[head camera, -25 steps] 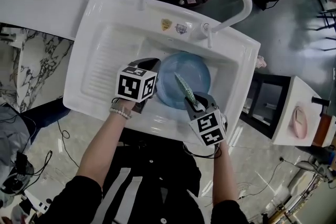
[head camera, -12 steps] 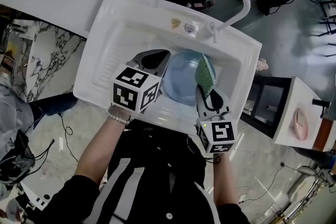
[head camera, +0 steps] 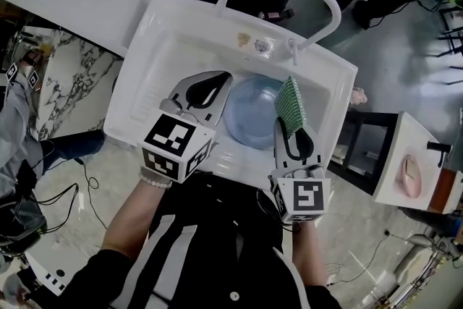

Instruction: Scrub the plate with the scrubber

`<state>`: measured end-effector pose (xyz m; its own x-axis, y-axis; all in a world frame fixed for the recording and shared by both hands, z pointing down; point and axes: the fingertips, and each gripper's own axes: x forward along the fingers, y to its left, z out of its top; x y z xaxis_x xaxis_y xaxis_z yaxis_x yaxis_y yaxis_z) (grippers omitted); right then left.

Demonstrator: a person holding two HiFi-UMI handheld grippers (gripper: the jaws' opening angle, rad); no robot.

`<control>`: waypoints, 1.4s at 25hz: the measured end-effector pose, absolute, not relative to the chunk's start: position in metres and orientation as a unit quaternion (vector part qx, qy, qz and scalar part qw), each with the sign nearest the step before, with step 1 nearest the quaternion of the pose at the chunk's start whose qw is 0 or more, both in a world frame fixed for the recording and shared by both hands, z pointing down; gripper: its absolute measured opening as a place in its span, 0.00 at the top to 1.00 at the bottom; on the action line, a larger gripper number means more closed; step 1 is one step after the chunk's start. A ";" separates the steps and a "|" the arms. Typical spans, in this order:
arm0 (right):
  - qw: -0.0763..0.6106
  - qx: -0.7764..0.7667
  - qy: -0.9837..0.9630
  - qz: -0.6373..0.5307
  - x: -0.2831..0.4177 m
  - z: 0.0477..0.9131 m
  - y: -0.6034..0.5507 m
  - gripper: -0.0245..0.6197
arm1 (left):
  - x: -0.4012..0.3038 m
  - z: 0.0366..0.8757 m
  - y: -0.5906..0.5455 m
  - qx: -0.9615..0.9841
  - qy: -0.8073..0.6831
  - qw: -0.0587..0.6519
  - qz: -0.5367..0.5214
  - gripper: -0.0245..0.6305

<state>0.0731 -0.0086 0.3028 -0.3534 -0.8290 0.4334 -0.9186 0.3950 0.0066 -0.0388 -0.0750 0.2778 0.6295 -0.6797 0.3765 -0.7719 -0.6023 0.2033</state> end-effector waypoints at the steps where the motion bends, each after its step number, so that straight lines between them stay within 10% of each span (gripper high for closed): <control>1: 0.181 0.536 -0.816 0.118 0.073 0.301 -0.009 0.82 | -0.039 0.274 -0.073 0.887 -0.409 0.167 0.132 0.96; 35: 0.171 0.525 -0.830 0.073 0.056 0.275 -0.019 0.82 | -0.042 0.249 -0.054 0.900 -0.401 0.124 0.116 0.96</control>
